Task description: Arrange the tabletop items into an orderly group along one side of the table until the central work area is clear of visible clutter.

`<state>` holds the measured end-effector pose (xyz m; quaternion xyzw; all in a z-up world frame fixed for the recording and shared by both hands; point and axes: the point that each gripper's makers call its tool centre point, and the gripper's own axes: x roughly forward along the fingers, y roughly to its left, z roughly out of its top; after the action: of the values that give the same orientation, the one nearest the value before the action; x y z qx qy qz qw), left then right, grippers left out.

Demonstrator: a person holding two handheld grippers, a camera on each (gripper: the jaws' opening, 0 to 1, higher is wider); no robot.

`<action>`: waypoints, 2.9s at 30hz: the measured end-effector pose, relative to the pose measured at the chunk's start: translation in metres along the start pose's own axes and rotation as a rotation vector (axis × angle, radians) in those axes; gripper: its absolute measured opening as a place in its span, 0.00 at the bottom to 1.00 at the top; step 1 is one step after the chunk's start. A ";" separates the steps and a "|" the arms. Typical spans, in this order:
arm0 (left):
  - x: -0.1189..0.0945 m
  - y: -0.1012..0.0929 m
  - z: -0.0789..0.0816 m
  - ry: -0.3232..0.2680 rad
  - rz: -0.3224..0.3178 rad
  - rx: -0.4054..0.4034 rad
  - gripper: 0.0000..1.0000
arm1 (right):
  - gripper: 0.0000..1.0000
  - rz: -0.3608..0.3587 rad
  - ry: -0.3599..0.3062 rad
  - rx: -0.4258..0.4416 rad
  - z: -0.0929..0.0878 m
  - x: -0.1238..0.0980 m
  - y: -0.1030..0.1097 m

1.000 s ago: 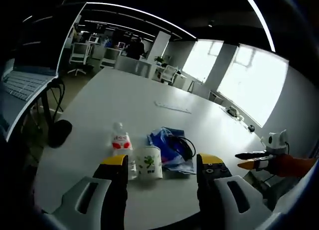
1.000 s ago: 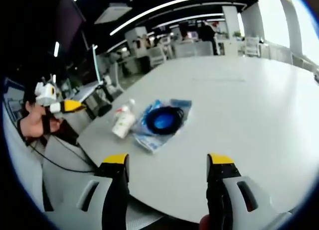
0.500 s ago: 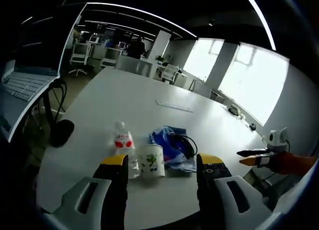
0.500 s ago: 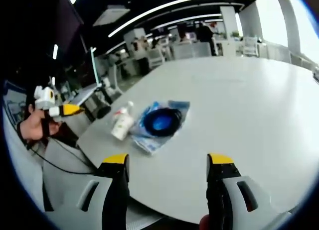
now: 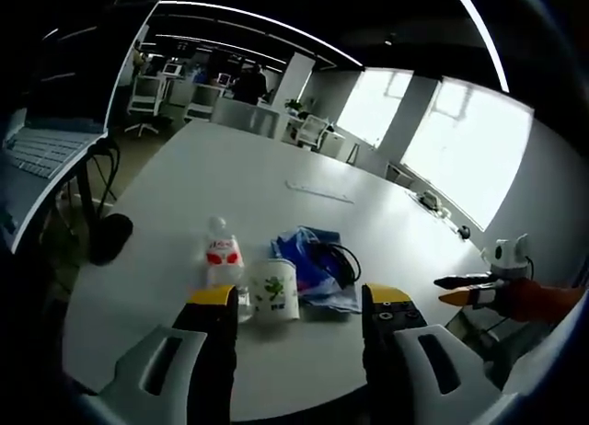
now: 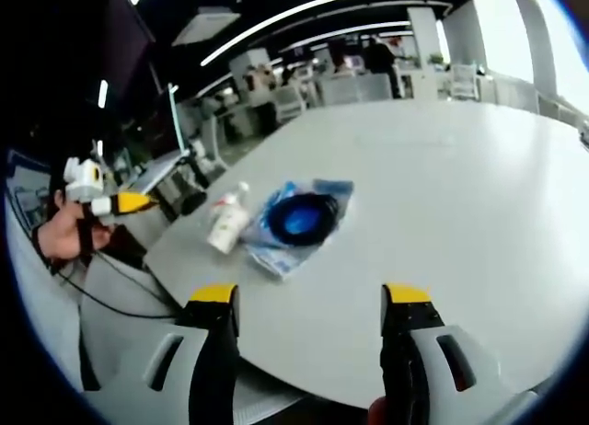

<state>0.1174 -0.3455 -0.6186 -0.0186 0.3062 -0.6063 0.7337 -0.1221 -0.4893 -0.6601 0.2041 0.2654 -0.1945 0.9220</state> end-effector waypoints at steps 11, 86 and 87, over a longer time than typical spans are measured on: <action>0.001 -0.002 -0.007 0.023 -0.007 -0.005 0.53 | 0.60 -0.001 0.018 0.004 -0.006 0.000 0.002; 0.122 0.096 -0.008 0.305 0.312 -0.250 0.45 | 0.58 -0.005 0.095 0.066 -0.035 -0.003 -0.004; 0.123 0.096 -0.010 0.315 0.314 -0.249 0.45 | 0.58 -0.004 0.095 0.066 -0.035 -0.002 -0.005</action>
<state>0.2063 -0.4275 -0.7174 0.0339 0.4882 -0.4379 0.7542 -0.1401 -0.4761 -0.6871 0.2427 0.3029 -0.1949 0.9008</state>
